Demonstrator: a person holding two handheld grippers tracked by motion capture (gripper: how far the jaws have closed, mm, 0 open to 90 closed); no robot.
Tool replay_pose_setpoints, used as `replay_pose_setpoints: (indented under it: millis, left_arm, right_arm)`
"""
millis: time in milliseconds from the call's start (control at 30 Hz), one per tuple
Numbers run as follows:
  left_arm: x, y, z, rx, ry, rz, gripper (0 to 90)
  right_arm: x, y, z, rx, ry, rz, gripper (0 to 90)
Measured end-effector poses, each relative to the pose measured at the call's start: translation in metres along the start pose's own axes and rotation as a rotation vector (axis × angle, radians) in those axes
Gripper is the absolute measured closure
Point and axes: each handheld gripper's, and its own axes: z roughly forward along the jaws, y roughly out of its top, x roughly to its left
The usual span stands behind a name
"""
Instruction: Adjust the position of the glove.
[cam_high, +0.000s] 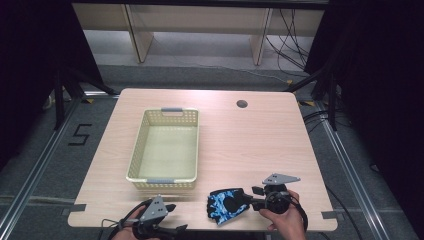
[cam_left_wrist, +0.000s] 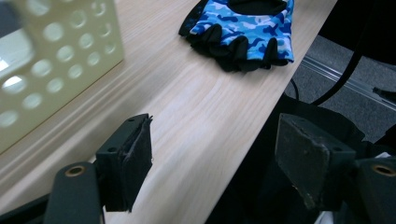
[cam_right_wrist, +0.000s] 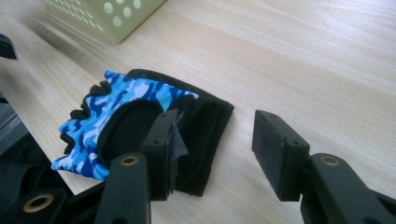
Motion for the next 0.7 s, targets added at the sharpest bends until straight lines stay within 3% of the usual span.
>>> replay_pose_setpoints:
  millis: [100,133,233,267,367,400,433,467,500,567,633,667,700]
  left_arm:
    - [-0.001,0.005,0.007,0.003,-0.008,0.015,27.7]
    - [-0.003,0.009,0.012,0.001,-0.015,0.012,27.7]
    - [-0.008,0.018,0.023,-0.002,-0.021,0.016,27.6]
    - [-0.006,0.022,0.029,0.034,-0.016,0.054,27.5]
    - [-0.007,0.025,0.035,0.032,-0.026,0.048,27.8]
    - [-0.007,0.028,0.039,0.036,-0.025,0.054,28.0]
    - [-0.007,0.028,0.039,0.036,-0.025,0.054,28.2]
    - [-0.008,0.029,0.042,0.029,-0.023,0.051,28.9]
    - [-0.007,0.030,0.043,0.043,-0.022,0.075,28.9]
    - [-0.008,0.032,0.046,0.041,-0.030,0.073,30.0]
    - [-0.010,0.034,0.050,0.027,-0.032,0.061,30.3]
    - [-0.009,0.035,0.052,0.041,-0.037,0.090,30.3]
    - [-0.010,0.035,0.054,0.051,-0.036,0.077,30.5]
  right_arm:
    - [0.001,0.000,0.001,0.001,0.012,0.011,52.4]
    - [0.002,0.001,0.003,0.013,0.035,0.020,52.4]
    - [0.003,0.002,0.008,0.017,0.020,0.021,49.0]
    - [0.004,0.003,0.009,0.030,0.027,0.039,48.3]
    - [0.004,0.003,0.013,0.020,0.031,0.032,48.2]
    - [0.004,0.003,0.015,0.041,0.030,0.033,48.9]
    - [0.004,0.002,0.020,0.008,0.035,0.045,49.5]
    - [0.003,0.002,0.019,0.052,0.024,0.034,50.6]
    - [0.003,0.002,0.019,0.052,0.024,0.034,50.6]
    - [0.003,-0.001,0.022,0.029,0.025,0.055,51.8]
    - [0.001,-0.001,0.021,0.049,0.027,0.054,52.0]
    - [0.001,-0.001,0.022,0.048,0.029,0.059,52.4]
    - [0.001,-0.002,0.022,0.061,0.033,0.056,53.0]
